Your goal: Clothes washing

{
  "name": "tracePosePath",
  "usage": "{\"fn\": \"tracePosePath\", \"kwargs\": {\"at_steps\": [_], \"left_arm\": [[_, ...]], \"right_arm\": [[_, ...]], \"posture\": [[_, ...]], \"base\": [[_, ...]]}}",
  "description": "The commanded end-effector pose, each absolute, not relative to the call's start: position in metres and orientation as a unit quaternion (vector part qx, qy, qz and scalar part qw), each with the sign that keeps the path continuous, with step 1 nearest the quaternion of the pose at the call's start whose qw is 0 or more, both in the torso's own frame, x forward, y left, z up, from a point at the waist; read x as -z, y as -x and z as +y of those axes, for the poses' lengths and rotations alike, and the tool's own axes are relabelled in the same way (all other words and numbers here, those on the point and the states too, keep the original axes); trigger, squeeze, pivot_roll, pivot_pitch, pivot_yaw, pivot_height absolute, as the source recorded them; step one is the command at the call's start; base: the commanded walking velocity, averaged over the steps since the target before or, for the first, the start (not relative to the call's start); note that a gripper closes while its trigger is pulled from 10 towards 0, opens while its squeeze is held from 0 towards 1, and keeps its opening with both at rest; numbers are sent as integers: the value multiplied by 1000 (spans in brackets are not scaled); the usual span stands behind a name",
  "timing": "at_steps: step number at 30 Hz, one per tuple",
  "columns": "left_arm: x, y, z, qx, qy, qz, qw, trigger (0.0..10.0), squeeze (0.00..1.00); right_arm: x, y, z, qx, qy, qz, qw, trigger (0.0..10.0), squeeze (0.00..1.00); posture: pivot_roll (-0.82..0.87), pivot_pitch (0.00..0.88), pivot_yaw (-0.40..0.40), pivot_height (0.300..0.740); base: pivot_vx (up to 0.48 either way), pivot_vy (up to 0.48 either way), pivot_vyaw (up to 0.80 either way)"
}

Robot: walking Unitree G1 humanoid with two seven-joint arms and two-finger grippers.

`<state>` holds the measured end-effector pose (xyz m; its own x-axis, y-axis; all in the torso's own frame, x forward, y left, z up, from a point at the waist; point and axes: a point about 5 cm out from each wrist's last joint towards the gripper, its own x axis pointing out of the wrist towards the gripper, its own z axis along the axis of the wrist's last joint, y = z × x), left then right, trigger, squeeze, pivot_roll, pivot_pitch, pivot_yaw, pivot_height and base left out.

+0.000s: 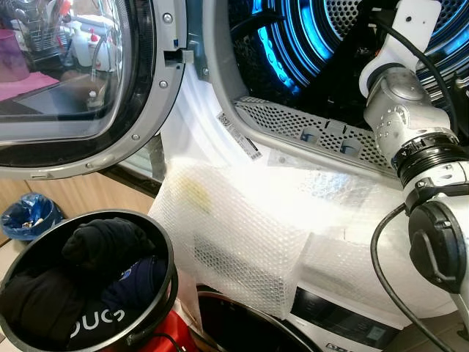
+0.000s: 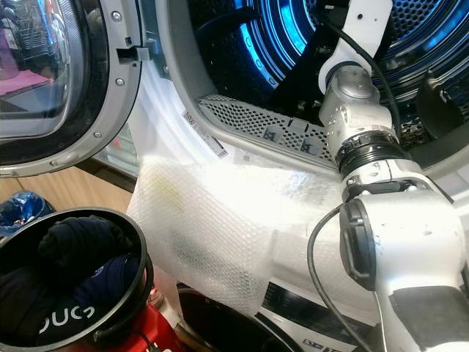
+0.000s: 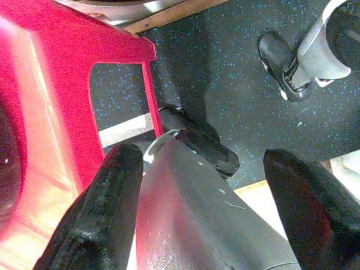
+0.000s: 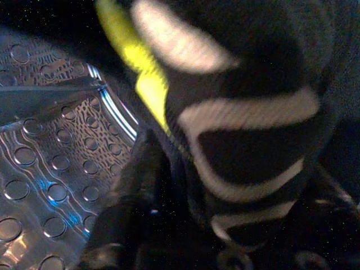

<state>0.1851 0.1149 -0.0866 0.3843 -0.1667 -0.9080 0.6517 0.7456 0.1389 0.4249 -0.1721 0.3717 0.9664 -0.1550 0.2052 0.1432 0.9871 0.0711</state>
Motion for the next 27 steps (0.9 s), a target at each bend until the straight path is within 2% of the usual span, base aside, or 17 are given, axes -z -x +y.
{"fn": "tracePosePath", "kwargs": {"at_steps": [1, 17, 20, 22, 24, 27], "left_arm": [[89, -181, 115, 264, -255, 498, 786, 10000, 0], [91, -176, 118, 258, -248, 506, 785, 10000, 0], [91, -176, 118, 259, -249, 506, 784, 10000, 0], [91, -176, 118, 259, -249, 506, 784, 10000, 0], [91, -175, 118, 258, -248, 506, 785, 10000, 0], [92, -175, 119, 257, -248, 507, 784, 10000, 0]], "right_arm": [[-390, -422, -169, 73, -28, -130, 988, 10000, 1000], [-379, -424, -172, 75, -3, -111, 991, 10000, 1000], [-381, -423, -179, 107, 63, -120, 985, 10000, 1000], [-389, -417, -196, 182, 80, -150, 968, 10000, 1000], [-395, -412, -210, 231, 49, -175, 956, 10000, 1000], [-397, -411, -212, 227, 12, -188, 955, 10000, 1000]], "posture": [[-36, 0, -84, 740], [-26, 7, -86, 740], [-25, 10, -84, 740], [-24, 11, -85, 740], [-19, 14, -84, 740], [-24, 18, -80, 740]], "base": [[0, 0, 0], [0, 0, 0], [0, 0, 0], [0, 0, 0], [0, 0, 0], [0, 0, 0]]}}
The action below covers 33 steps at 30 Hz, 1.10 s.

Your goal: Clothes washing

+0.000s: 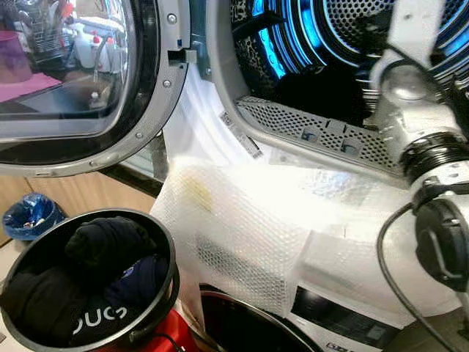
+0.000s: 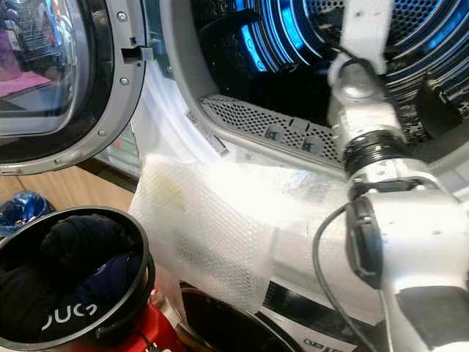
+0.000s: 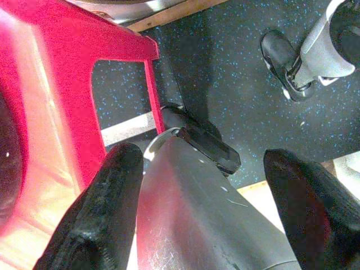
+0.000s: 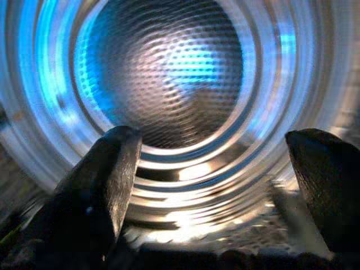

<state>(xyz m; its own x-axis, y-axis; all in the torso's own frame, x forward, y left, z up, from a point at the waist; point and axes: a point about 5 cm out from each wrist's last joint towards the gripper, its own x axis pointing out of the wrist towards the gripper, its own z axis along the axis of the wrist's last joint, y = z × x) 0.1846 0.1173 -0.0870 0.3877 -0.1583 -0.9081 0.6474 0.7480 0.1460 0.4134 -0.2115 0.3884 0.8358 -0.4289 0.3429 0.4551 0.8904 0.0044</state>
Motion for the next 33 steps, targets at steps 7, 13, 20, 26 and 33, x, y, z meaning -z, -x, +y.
{"fn": "tracePosePath", "kwargs": {"at_steps": [7, 13, 20, 26, 33], "left_arm": [[92, -174, 119, 257, -249, 508, 784, 10000, 0], [92, -174, 119, 258, -248, 508, 784, 10000, 0], [91, -175, 118, 260, -248, 507, 783, 10000, 0], [91, -175, 117, 260, -246, 507, 784, 10000, 0], [91, -176, 115, 266, -247, 507, 782, 10000, 0]], "right_arm": [[-393, -414, -203, 187, -15, -199, 962, 10000, 1000], [-406, -413, -181, 64, -99, -255, 960, 10000, 0], [-406, -410, -192, 32, -148, -287, 946, 10000, 0], [-410, -403, -202, -22, -172, -335, 926, 10000, 0], [-398, -396, -208, -126, -190, -380, 896, 10000, 0]], "posture": [[-24, 23, -76, 740], [-27, 27, -70, 740], [-35, 29, -64, 740], [-37, 31, -63, 740], [-54, 32, -61, 740]], "base": [[0, 0, 0], [0, 0, 0], [0, 0, 0], [0, 0, 0], [0, 0, 0]]}}
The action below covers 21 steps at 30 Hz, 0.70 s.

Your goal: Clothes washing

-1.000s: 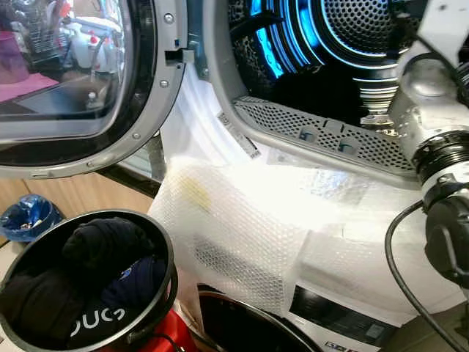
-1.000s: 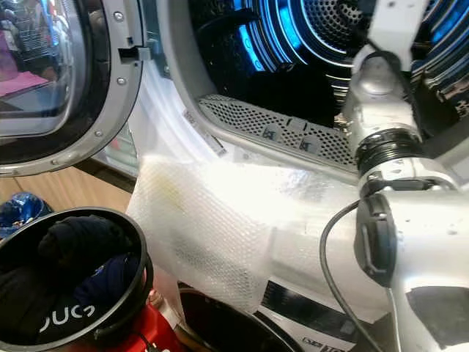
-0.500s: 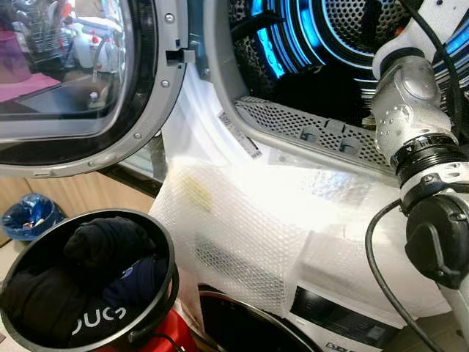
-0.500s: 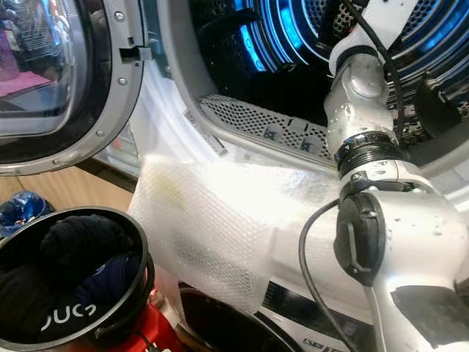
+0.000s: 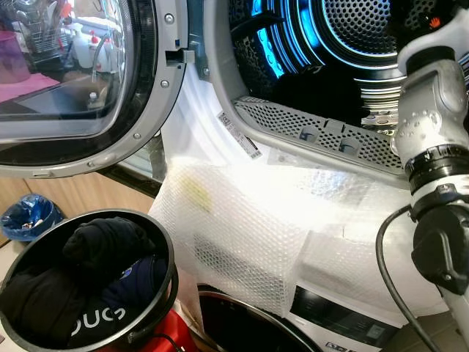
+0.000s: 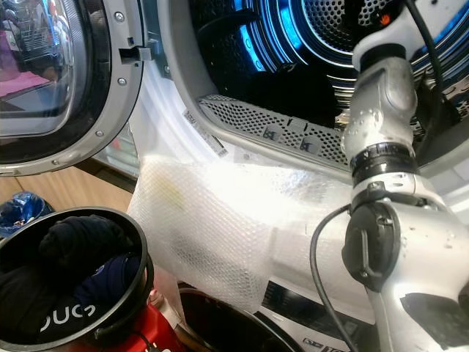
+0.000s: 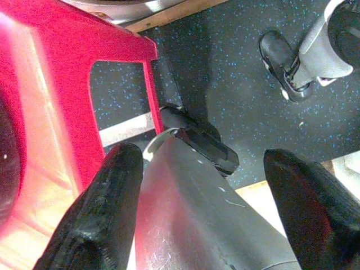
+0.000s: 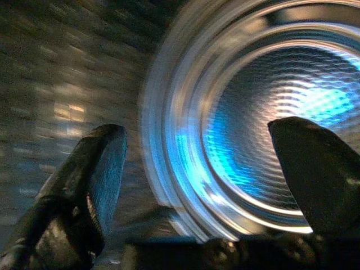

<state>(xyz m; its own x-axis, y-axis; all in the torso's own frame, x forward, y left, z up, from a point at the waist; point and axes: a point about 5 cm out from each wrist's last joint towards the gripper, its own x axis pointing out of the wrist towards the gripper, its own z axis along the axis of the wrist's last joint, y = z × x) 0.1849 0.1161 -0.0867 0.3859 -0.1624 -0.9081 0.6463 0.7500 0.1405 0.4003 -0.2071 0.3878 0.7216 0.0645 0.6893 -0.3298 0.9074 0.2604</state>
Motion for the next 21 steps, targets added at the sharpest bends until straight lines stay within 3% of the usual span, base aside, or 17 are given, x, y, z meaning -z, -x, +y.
{"fn": "tracePosePath", "kwargs": {"at_steps": [1, 4, 7, 10, 12, 13, 16, 17, 18, 19, 20, 21], "left_arm": [[91, -176, 115, 266, -247, 507, 782, 10000, 0], [91, -176, 115, 265, -245, 507, 782, 10000, 0], [90, -177, 114, 265, -245, 507, 783, 10000, 0], [90, -178, 114, 266, -245, 507, 783, 10000, 0], [90, -178, 114, 267, -246, 506, 782, 10000, 0], [90, -178, 114, 267, -246, 506, 782, 10000, 0], [90, -178, 114, 268, -246, 506, 782, 10000, 0], [90, -178, 114, 268, -246, 506, 782, 10000, 0], [90, -178, 114, 269, -247, 506, 781, 10000, 0], [90, -178, 114, 269, -247, 506, 781, 10000, 0], [90, -179, 114, 269, -247, 506, 782, 10000, 0], [89, -179, 114, 269, -247, 506, 782, 10000, 0]], "right_arm": [[-396, -394, -206, -153, -193, -387, 889, 10000, 0], [-388, -388, -199, -221, -215, -397, 865, 10000, 0], [-370, -368, -188, -330, -244, -410, 815, 10000, 0], [-362, -339, -181, -425, -303, -415, 745, 10000, 0], [-357, -301, -164, -545, -322, -400, 663, 10000, 0], [-357, -301, -164, -545, -322, -400, 663, 10000, 0], [-338, -257, -141, -667, -313, -349, 579, 10000, 0], [-322, -244, -130, -694, -315, -313, 566, 10000, 0], [-288, -229, -115, -721, -305, -244, 572, 10000, 0], [-288, -229, -115, -721, -305, -244, 572, 10000, 0], [-252, -225, -108, -720, -299, -171, 602, 10000, 0], [-238, -224, -106, -714, -306, -142, 613, 10000, 0]], "posture": [[-56, 33, -62, 740], [-56, 32, -63, 740], [-60, 30, -64, 740], [-63, 30, -61, 740], [-65, 29, -63, 740], [-65, 29, -63, 740], [-71, 29, -64, 740], [-69, 29, -67, 740], [-67, 27, -69, 740], [-67, 27, -69, 740], [-68, 28, -69, 740], [-68, 28, -69, 740]], "base": [[0, 0, 0], [0, 0, 0], [0, 0, 0], [0, 0, 0], [0, 0, 0], [0, 0, 0], [0, 0, 0], [0, 0, 0], [0, 0, 0], [0, 0, 0], [0, 0, 0], [0, 0, 0]]}}
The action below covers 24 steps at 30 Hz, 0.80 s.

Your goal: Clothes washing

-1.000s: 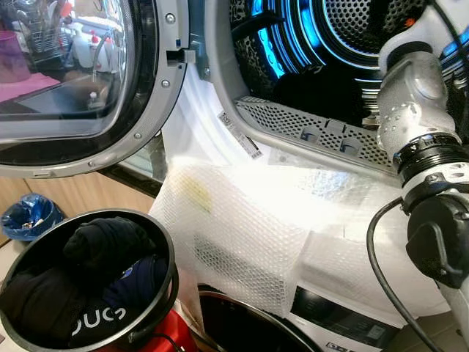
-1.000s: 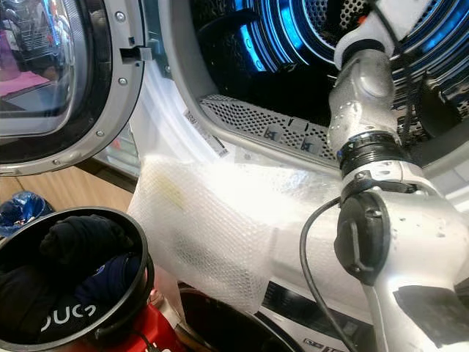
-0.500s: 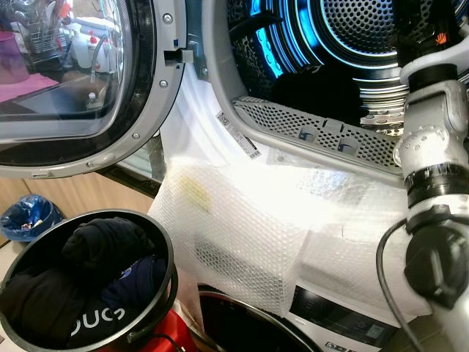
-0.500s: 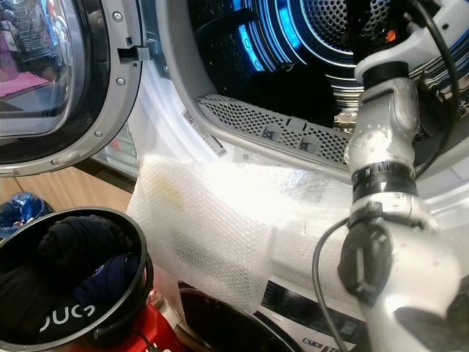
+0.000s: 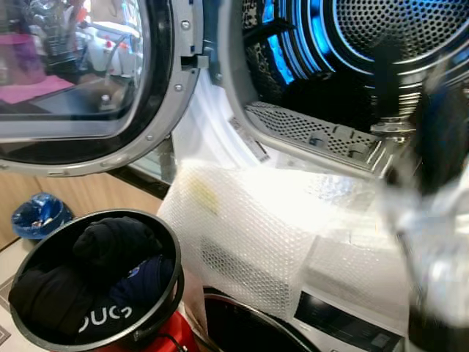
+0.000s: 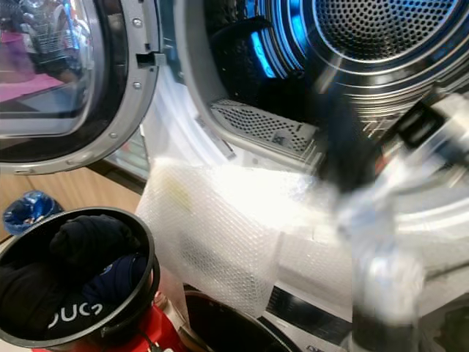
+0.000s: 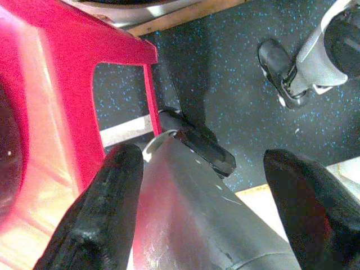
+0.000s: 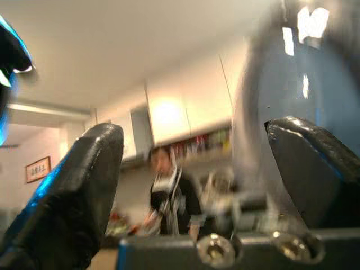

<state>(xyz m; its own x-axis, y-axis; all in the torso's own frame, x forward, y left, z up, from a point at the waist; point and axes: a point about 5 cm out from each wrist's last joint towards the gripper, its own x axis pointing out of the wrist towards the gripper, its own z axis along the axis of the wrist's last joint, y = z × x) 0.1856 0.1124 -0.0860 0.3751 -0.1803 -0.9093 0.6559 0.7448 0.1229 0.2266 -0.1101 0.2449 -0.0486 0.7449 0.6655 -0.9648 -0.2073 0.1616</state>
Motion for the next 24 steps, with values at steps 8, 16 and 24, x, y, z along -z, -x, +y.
{"fn": "tracePosePath", "kwargs": {"at_steps": [8, 16, 24], "left_arm": [[89, -179, 114, 267, -247, 506, 782, 10000, 0], [90, -177, 113, 268, -246, 507, 782, 10000, 0], [95, -165, 104, 281, -238, 514, 775, 10000, 0]], "right_arm": [[-125, -215, -129, -620, -287, 69, 727, 10000, 0], [-16, -219, -166, -431, -142, 260, 852, 10000, 0], [57, -206, -221, -31, -27, 419, 907, 10000, 0]], "posture": [[-60, 24, -72, 740], [-46, 13, -83, 740], [-44, 0, -98, 740]], "base": [[0, 0, 0], [0, 0, 0], [0, 0, 0]]}}
